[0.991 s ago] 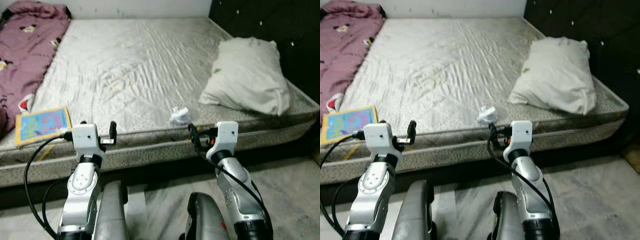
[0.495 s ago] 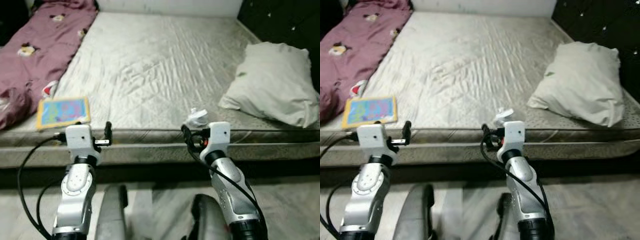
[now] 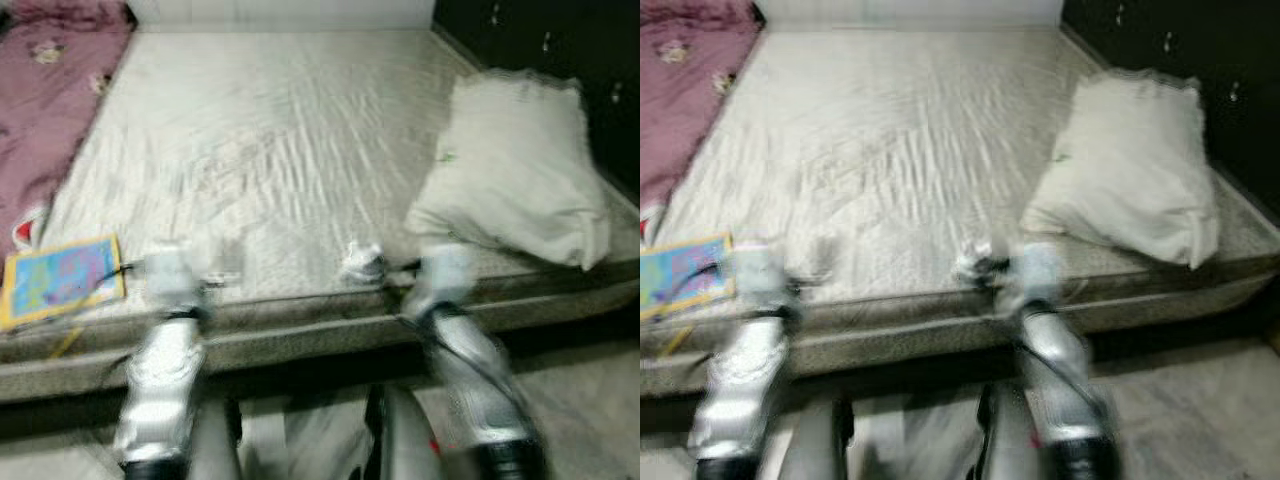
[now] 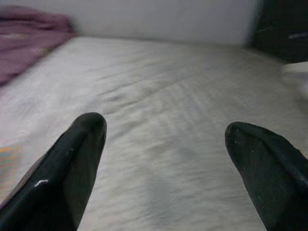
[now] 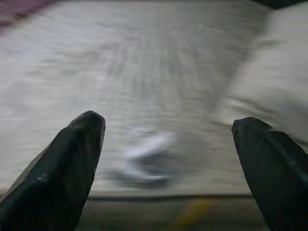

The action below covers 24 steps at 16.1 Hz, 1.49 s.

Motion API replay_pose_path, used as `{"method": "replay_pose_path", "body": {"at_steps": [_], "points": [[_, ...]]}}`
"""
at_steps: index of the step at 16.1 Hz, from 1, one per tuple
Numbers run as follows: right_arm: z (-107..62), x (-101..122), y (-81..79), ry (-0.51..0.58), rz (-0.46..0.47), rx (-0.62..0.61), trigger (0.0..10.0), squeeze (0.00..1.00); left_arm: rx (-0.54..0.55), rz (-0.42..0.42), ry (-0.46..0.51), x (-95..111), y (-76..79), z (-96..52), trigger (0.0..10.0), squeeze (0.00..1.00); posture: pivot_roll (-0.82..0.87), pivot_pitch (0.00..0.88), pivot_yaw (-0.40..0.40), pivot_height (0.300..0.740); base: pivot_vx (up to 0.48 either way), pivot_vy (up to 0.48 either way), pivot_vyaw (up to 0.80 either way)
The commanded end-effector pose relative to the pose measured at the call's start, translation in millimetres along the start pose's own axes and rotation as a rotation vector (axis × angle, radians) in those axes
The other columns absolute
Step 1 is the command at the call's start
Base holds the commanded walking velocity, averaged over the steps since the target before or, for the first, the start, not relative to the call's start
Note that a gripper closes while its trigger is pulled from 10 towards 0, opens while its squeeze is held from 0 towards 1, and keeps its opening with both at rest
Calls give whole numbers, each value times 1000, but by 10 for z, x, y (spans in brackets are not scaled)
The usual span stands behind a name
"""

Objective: Clean up the room

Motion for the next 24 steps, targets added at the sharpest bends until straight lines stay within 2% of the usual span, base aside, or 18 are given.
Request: {"method": "replay_pose_path", "body": {"at_steps": [1,9,11,14,18,20,22,24], "points": [[46,31,-169,12,22,52,10000,0,49,22,-24,-49,-176,-29,10000,0,47,19,-26,542,334,0,0],[78,35,-164,9,1,56,10000,0,56,17,-43,-74,-177,3,10000,0,49,13,-29,542,36,0,0],[92,37,-214,10,-19,93,10000,0,58,17,-40,-67,-164,22,10000,0,51,8,-34,542,0,0,700],[126,-45,-192,-46,-35,98,10000,0,81,6,-50,-81,-173,19,10000,0,50,5,-31,542,0,0,421],[226,-122,-213,-105,-57,105,10000,0,80,28,-80,-99,-227,-46,10000,0,80,27,-5,542,0,0,0],[319,-175,-214,-139,-84,93,10000,0,92,46,-89,-101,-274,-83,10000,0,110,36,-20,542,0,0,0],[412,-160,-296,-134,-87,121,10000,0,128,52,-94,-81,-332,-157,10000,0,146,57,-37,517,0,0,0],[483,-166,-294,-134,-91,122,10000,0,146,55,-111,-83,-363,-247,10000,0,179,77,-36,507,0,0,0]]}}
Point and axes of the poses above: a point about 5 cm out from each wrist's last joint towards the gripper, its own z axis pointing out of the wrist towards the gripper, its own x axis along the axis of the wrist's last joint, y = z × x, the point moved 1 cm from there along z, pointing out of the wrist towards the gripper, and after that the axes turned 8 degrees about z, right-handed, at the moved point
